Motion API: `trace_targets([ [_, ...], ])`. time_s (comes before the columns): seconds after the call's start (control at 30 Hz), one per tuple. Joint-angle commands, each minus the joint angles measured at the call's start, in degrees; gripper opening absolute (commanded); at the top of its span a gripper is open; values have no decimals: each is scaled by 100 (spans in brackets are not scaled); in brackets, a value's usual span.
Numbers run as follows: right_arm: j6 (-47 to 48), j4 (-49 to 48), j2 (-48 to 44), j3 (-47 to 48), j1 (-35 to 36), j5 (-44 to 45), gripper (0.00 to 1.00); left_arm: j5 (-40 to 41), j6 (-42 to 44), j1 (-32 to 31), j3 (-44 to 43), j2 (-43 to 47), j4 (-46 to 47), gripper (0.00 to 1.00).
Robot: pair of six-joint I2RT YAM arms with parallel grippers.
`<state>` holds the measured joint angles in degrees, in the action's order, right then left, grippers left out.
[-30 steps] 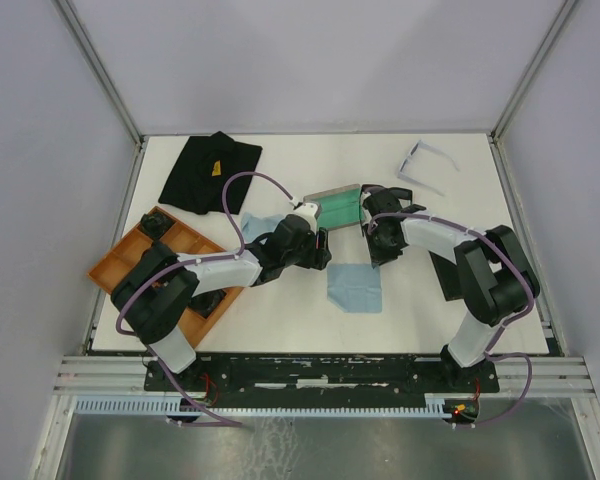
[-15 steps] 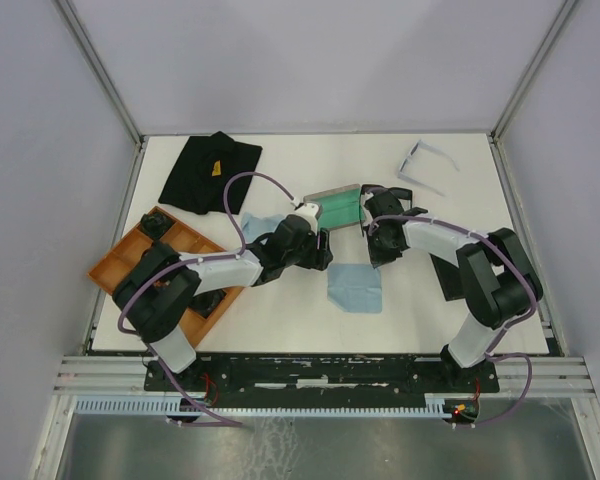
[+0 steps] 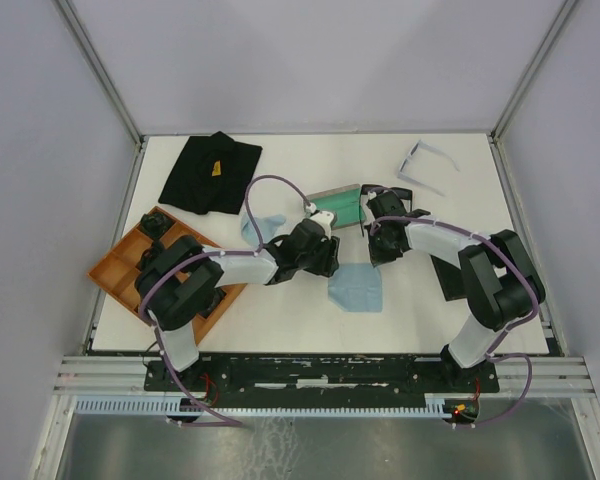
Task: Organize the sunglasses
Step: Fold the glasses cleaning cloth at the center of the board.
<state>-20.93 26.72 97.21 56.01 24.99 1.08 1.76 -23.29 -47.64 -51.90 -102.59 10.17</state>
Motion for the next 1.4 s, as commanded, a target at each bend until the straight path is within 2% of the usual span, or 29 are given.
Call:
trace_targets([
  [0.0, -57, -166, -35, -132, -45, -1, 0, 422, 490, -205, -417, -185, -136, 57],
  [0.37, -66, -237, 0, -187, -72, -80, 0, 1117, 772, -485, -796, -455, -765, 43],
  [1.07, -51, -286, -8, -228, -101, -108, 0, 1518, 712, -914, -561, -657, -1008, 32],
  [1.37, -116, -397, -66, -329, -106, -180, 0, 1413, 719, -932, -427, -657, -855, 9],
])
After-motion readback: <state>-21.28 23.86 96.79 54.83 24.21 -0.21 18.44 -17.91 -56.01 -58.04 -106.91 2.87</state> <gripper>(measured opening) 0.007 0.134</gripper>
